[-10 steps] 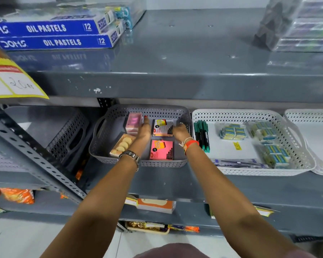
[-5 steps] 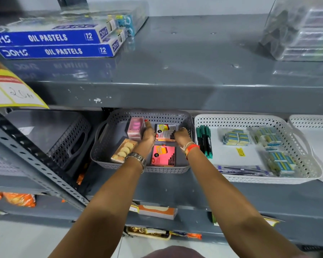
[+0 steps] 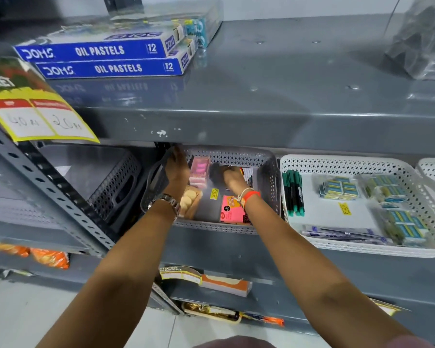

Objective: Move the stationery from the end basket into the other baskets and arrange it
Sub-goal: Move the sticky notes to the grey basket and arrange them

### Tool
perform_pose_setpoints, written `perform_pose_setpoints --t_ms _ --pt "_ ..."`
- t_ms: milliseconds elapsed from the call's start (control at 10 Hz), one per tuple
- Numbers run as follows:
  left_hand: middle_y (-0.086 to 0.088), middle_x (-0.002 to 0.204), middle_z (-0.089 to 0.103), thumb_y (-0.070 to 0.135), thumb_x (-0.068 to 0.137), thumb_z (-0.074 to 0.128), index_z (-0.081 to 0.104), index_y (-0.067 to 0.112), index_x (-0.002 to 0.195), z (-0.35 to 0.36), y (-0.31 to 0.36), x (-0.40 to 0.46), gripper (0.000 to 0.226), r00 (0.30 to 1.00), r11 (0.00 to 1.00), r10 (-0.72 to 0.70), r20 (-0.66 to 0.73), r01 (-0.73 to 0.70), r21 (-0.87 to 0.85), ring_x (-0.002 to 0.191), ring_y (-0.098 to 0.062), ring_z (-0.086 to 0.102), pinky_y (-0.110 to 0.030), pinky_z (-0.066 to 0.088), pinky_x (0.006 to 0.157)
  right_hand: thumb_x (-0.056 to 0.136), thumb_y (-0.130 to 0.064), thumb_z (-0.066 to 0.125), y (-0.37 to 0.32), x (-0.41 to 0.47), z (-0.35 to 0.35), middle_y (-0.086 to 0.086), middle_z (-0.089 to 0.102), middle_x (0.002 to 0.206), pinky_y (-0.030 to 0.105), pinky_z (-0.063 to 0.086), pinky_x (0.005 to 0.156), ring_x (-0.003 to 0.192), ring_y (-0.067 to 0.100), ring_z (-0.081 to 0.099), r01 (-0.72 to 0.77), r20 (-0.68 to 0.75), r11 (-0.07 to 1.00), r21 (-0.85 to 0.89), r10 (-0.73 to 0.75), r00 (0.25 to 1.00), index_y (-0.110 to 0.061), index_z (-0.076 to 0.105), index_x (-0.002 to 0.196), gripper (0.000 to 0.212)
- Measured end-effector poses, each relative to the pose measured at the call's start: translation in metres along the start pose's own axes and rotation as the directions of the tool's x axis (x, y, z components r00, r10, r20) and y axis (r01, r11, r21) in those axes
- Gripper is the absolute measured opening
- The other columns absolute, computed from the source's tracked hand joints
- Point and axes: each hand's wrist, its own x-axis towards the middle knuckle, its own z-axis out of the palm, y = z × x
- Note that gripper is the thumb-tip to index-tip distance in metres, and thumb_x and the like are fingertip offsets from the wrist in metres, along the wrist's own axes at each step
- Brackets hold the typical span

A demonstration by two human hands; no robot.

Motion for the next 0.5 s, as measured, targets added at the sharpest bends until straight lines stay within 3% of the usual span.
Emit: perform_pose_setpoints --t_ms 100,200,300,400,500 --pt "-0.023 0.152 0.021 0.055 0.097 0.011 0.028 0.007 0.147 -0.008 -0.004 0.017 0.072 0.988 0.993 -0.11 0.11 0.114 -0.024 0.138 -0.039 0.024 -0.046 0.024 0.111 0.101 -0.024 0.033 -0.005 0.003 0.014 0.013 0.068 0.063 0.014 0.036 0.039 0.035 0.004 0.05 -0.123 0.075 0.983 0.135 0.114 0.991 -0.015 0.044 0.059 0.044" --pt "-0.019 0.143 0.041 0.062 0.092 -0.001 0.03 0.0 0.144 -0.011 -0.011 0.02 0.087 0.944 0.976 -0.217 0.25 0.217 0.028 0.132 -0.035 0.04 -0.038 0.046 0.094 0.097 -0.051 0.028 -0.008 0.003 0.024 0.004 0.056 0.054 0.02 0.033 0.037 0.031 0.005 0.045 -0.189 0.149 0.968 0.164 0.165 0.975 -0.012 0.05 0.068 0.053" --pt "-0.015 0.101 0.066 0.059 0.093 -0.003 0.048 -0.003 0.129 -0.013 -0.01 0.013 0.088 0.932 0.977 -0.21 0.295 0.187 0.107 0.078 -0.016 0.071 -0.02 0.05 0.054 0.087 -0.069 0.023 0.001 0.01 0.031 0.003 0.04 0.06 0.024 0.025 0.041 0.042 0.011 0.032 -0.194 0.206 0.974 0.115 0.168 0.964 -0.014 0.056 0.073 0.066" --pt "-0.02 0.119 0.062 0.063 0.093 0.002 0.054 0.0 0.123 -0.009 -0.01 0.018 0.087 0.937 0.979 -0.188 0.294 0.154 0.135 0.091 -0.028 0.067 -0.033 0.053 0.08 0.098 -0.052 0.022 -0.01 -0.004 0.027 -0.005 0.04 0.029 0.017 0.027 0.028 0.018 0.002 0.034 -0.216 0.204 0.972 0.096 0.193 0.96 -0.016 0.044 0.061 0.055" --pt "-0.023 0.121 0.061 0.067 0.09 0.002 0.054 -0.004 0.124 -0.01 -0.009 0.024 0.094 0.932 0.963 -0.236 0.277 0.186 0.193 0.104 -0.034 0.061 -0.038 0.05 0.083 0.101 -0.043 0.02 -0.009 -0.006 0.028 -0.006 0.04 0.021 0.013 0.026 0.025 0.014 -0.001 0.034 -0.156 0.203 0.98 0.125 0.128 0.971 -0.016 0.04 0.059 0.054"
